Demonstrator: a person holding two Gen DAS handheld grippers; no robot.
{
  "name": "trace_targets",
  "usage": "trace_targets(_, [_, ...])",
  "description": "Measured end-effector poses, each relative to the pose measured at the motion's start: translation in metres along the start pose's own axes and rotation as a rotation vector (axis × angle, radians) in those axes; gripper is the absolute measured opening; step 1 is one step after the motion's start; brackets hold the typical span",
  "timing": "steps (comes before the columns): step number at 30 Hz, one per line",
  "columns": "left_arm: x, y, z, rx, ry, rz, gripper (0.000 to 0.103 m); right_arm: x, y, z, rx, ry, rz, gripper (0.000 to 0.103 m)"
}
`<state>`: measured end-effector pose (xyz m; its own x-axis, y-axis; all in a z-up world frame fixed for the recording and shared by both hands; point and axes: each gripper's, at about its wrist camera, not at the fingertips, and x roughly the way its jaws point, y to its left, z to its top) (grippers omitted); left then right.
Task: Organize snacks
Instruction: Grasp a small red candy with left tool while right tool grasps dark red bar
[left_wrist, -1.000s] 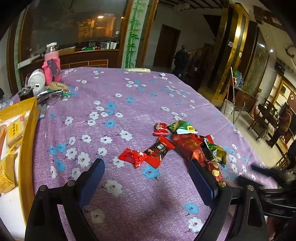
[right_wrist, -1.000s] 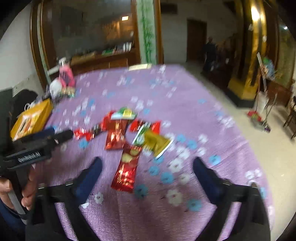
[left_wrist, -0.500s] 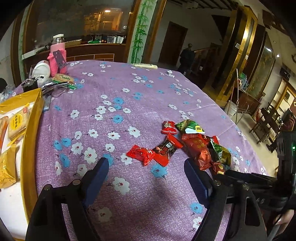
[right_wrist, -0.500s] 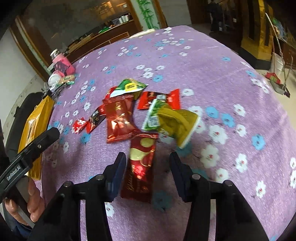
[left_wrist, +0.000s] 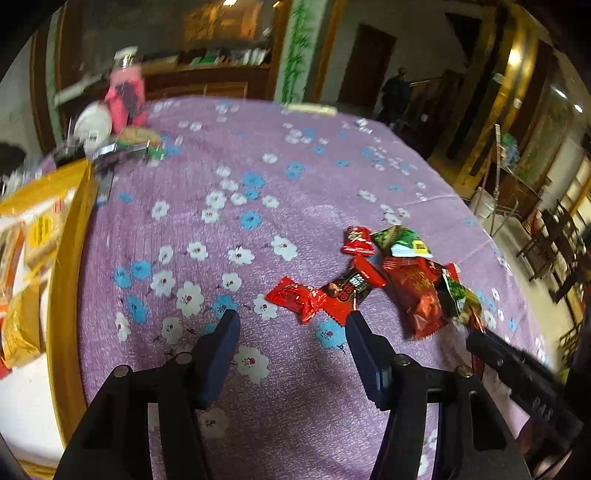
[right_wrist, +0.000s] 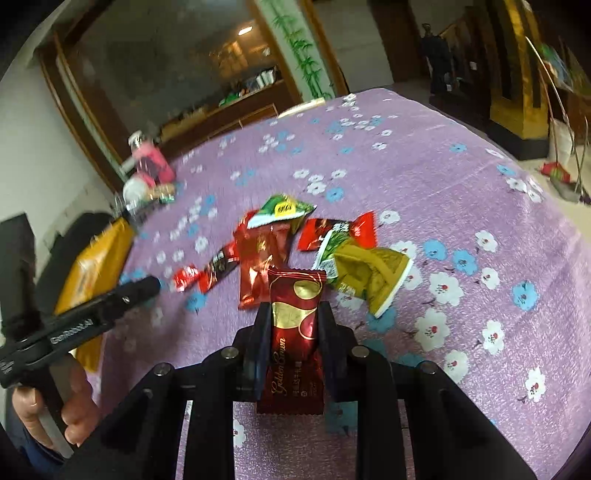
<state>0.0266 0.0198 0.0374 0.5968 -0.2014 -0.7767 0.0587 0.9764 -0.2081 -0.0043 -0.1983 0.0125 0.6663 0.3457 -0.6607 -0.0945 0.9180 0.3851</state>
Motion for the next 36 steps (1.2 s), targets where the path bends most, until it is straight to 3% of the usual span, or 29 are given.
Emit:
trace_targets(3, [0.017,0.008,0.012,-0.100,0.087,-0.039,0.060,-0.001,0.001,0.001,0.005,-0.010,0.027,0.023])
trace_targets(5, [0.030,0.011,0.018,-0.161,0.136,-0.048,0.053,-0.003,0.001,0.001,0.008,-0.018,0.038,0.023])
trace_targets(7, [0.038,0.009,0.021,-0.179,0.148,-0.022,0.053,-0.007,-0.002,0.000,0.015,-0.032,0.048,0.023])
trace_targets(10, [0.048,0.004,0.023,-0.159,0.131,0.027,0.051,-0.009,-0.003,0.000,0.021,-0.044,0.059,0.023])
trace_targets(12, [0.051,0.000,0.024,-0.112,0.100,0.081,0.043,-0.010,-0.003,0.000,0.020,-0.045,0.067,0.023])
trace_targets(14, [0.050,-0.002,0.021,-0.053,0.087,0.103,0.031,-0.010,-0.003,0.000,0.021,-0.049,0.068,0.023])
trace_targets(17, [0.044,0.000,0.013,-0.001,0.076,0.091,0.029,-0.010,-0.003,0.000,0.021,-0.048,0.071,0.023])
trace_targets(27, [0.032,0.007,-0.003,0.061,0.031,0.032,0.030,-0.008,-0.003,0.001,0.025,-0.044,0.070,0.023])
trace_targets(32, [0.032,0.002,-0.005,0.087,0.033,0.019,0.050,-0.007,-0.003,0.001,0.030,-0.044,0.066,0.023])
trace_targets(36, [0.031,-0.005,-0.010,0.126,0.029,0.034,0.053,-0.007,-0.004,0.001,0.031,-0.045,0.067,0.023])
